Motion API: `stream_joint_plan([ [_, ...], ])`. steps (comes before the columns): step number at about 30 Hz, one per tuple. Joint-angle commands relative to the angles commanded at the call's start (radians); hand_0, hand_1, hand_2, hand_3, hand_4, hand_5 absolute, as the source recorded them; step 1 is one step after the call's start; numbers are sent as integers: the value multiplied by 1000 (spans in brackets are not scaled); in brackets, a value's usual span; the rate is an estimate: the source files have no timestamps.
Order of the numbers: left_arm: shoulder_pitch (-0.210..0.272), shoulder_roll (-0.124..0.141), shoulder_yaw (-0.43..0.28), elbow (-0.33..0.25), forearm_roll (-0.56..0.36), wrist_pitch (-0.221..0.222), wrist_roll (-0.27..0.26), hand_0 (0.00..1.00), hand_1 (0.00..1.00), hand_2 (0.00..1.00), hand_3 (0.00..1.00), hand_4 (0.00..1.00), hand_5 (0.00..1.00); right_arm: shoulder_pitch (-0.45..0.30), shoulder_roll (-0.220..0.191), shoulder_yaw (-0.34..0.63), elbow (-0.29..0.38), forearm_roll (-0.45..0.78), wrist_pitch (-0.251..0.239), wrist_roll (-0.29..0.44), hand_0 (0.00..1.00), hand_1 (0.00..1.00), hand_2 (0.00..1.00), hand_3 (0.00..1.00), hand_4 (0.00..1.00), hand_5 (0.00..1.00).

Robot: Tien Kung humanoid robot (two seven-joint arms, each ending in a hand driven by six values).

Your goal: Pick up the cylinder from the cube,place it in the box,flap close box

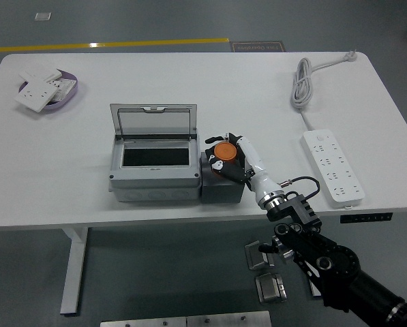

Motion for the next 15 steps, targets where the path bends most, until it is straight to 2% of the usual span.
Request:
stream_joint_plan([
  [5,-1,0,0,0,-1,1,-1,602,639,546,552,641,262,3,0,-3,7,-2,-10,-4,450,498,440,441,149,2],
  [6,0,0,-1,0,1,1,-1,602,640,547,554,639,264,5,-1,-4,11,-4,-14,-5,400,460,411,368,2,2],
  [15,5,-5,-14,0,12,2,8,601,640,548,554,640,273,51,-18,-33,104,-89,-62,-68,395,456,412,346,2,2],
])
